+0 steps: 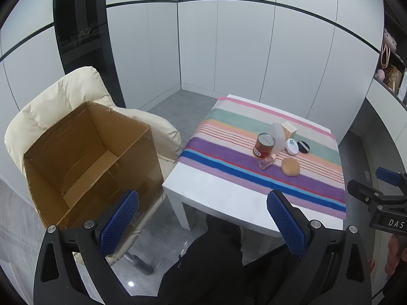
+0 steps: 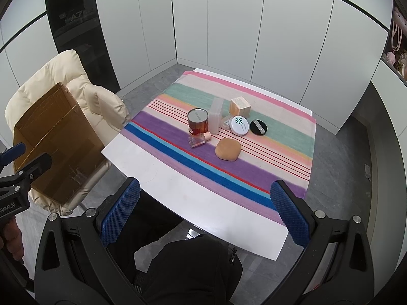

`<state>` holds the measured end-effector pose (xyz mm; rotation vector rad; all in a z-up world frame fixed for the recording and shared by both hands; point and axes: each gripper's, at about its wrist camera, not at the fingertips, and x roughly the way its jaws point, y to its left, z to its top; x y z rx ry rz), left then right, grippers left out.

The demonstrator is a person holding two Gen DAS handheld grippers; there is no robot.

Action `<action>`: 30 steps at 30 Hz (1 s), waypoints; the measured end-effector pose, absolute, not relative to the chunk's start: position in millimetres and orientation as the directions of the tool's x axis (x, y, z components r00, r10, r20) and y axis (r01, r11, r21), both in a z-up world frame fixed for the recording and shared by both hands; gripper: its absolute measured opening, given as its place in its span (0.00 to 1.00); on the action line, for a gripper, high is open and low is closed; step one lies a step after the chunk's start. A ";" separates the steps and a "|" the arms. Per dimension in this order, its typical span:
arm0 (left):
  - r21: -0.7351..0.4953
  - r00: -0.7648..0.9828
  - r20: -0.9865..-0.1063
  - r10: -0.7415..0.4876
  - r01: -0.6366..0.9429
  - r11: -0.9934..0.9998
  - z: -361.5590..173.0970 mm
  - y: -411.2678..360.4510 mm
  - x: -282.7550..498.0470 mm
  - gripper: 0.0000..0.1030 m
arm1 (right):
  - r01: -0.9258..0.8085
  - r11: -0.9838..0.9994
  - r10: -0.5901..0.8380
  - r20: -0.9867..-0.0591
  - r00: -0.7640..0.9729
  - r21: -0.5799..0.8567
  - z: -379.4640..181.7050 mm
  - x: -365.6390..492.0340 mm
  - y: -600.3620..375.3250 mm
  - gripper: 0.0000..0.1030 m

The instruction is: Organize objects

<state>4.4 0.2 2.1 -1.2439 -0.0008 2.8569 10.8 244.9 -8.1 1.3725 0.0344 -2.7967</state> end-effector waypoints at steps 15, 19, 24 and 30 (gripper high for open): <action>-0.006 -0.683 -0.730 0.020 -0.024 -1.000 2.7 -1.7 5.6 0.98 | 0.031 -0.999 -0.011 -0.793 -0.609 -0.009 -8.6 13.1 244.6 1.00; -0.008 -0.682 -0.731 0.021 -0.022 -1.000 2.6 -1.4 5.3 0.98 | 0.031 -0.999 -0.007 -0.794 -0.608 -0.014 -10.1 11.6 243.3 1.00; -0.010 -0.681 -0.732 0.020 -0.019 -1.000 3.4 -1.1 4.4 0.98 | 0.031 -0.999 -0.007 -0.795 -0.607 -0.014 -9.6 11.0 244.1 1.00; -0.010 -0.676 -0.736 0.017 -0.014 -1.000 1.9 -1.7 4.3 0.98 | 0.030 -0.999 -0.007 -0.796 -0.606 -0.014 -9.4 11.1 244.2 1.00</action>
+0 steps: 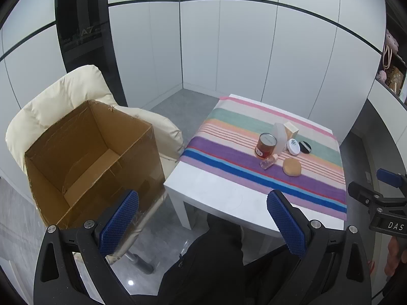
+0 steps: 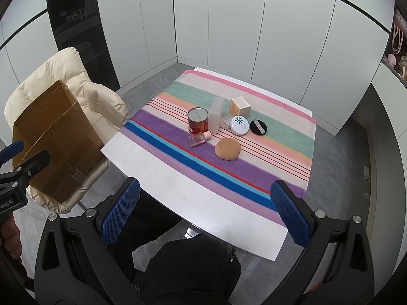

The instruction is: Organize objects

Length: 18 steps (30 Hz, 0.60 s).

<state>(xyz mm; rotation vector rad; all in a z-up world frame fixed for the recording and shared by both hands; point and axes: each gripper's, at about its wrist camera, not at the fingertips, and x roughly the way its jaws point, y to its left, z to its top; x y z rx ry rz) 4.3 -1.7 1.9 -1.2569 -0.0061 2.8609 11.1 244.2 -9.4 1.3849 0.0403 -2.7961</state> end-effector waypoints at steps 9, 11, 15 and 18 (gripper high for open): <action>-0.011 -0.681 -0.732 0.001 0.011 -1.000 3.1 -7.1 4.2 0.98 | 0.032 -0.999 -0.012 -0.795 -0.606 -0.009 -8.0 11.3 242.8 1.00; -0.013 -0.682 -0.732 0.000 0.014 -1.000 2.9 -8.7 4.0 0.98 | 0.033 -0.999 -0.013 -0.795 -0.606 -0.009 -8.3 11.9 241.9 1.00; -0.021 -0.676 -0.737 0.001 0.022 -1.000 0.4 -11.3 2.0 0.98 | 0.041 -0.999 -0.013 -0.795 -0.606 -0.015 -9.1 13.2 238.9 1.00; -0.043 -0.661 -0.750 0.020 0.019 -0.999 -2.0 -12.5 -0.3 0.98 | 0.041 -0.999 -0.014 -0.794 -0.608 -0.014 -8.8 12.9 237.9 1.00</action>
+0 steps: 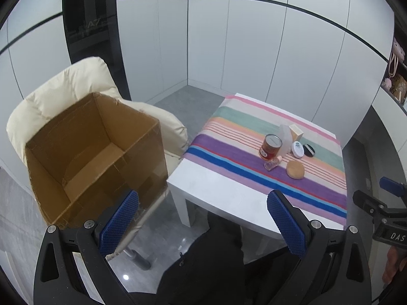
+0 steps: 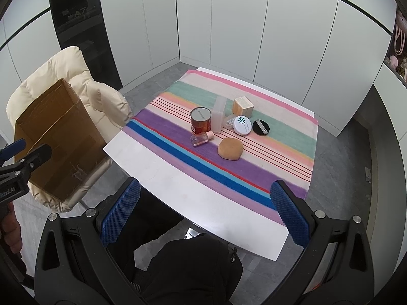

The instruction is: Organize objects

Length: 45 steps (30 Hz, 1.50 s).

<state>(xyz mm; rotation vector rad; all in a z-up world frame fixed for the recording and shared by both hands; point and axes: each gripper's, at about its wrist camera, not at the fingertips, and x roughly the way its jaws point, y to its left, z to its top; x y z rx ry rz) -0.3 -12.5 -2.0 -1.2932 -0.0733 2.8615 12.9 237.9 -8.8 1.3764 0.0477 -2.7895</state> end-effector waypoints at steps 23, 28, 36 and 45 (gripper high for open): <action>-0.020 -0.676 -0.736 0.033 -0.027 -0.999 0.9 -2.0 5.1 0.99 | 0.031 -1.000 -0.017 -0.792 -0.610 -0.002 -7.7 9.6 241.5 1.00; -0.020 -0.674 -0.738 0.032 -0.025 -0.999 0.7 -1.9 4.1 0.99 | 0.034 -0.999 -0.018 -0.793 -0.609 -0.003 -6.6 10.5 241.3 1.00; -0.017 -0.674 -0.738 0.031 -0.027 -0.999 0.3 -1.6 4.1 0.99 | 0.033 -0.999 -0.018 -0.792 -0.610 -0.003 -6.4 10.9 241.6 1.00; -0.001 -0.671 -0.740 0.036 -0.053 -0.999 0.1 10.7 2.3 0.99 | 0.012 -1.000 -0.006 -0.795 -0.606 -0.002 -6.7 16.6 247.7 1.00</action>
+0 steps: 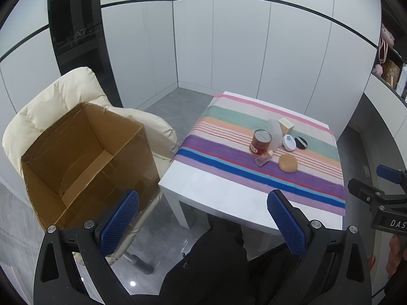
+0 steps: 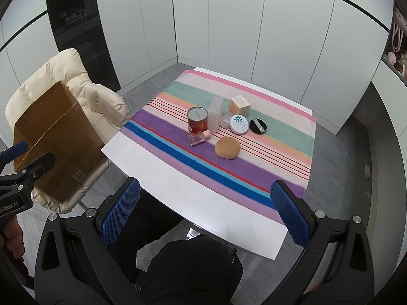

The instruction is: Organize objects

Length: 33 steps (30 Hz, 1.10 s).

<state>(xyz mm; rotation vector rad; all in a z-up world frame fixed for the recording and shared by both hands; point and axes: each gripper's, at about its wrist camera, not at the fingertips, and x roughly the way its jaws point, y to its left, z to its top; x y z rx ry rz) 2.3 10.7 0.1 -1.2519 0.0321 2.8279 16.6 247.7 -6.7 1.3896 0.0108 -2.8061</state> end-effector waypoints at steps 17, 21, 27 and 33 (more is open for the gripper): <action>0.031 -0.619 -0.781 0.081 -0.167 -0.985 -24.3 61.5 -34.0 0.99 | -0.066 -0.998 0.050 -0.840 -0.540 -0.017 -28.3 -2.1 284.0 1.00; 0.039 -0.596 -0.797 0.097 -0.211 -0.977 -34.2 78.4 -52.7 0.99 | -0.082 -0.996 0.056 -0.849 -0.526 -0.015 -34.9 -16.0 288.5 1.00; 0.036 -0.570 -0.815 0.104 -0.229 -0.973 -47.3 97.5 -84.3 0.99 | -0.122 -0.992 0.033 -0.867 -0.497 0.032 -51.2 -40.6 301.1 1.00; 0.016 -0.527 -0.841 0.122 -0.250 -0.968 -72.3 109.4 -115.4 0.99 | -0.162 -0.985 0.030 -0.888 -0.459 0.051 -75.8 -67.8 318.1 1.00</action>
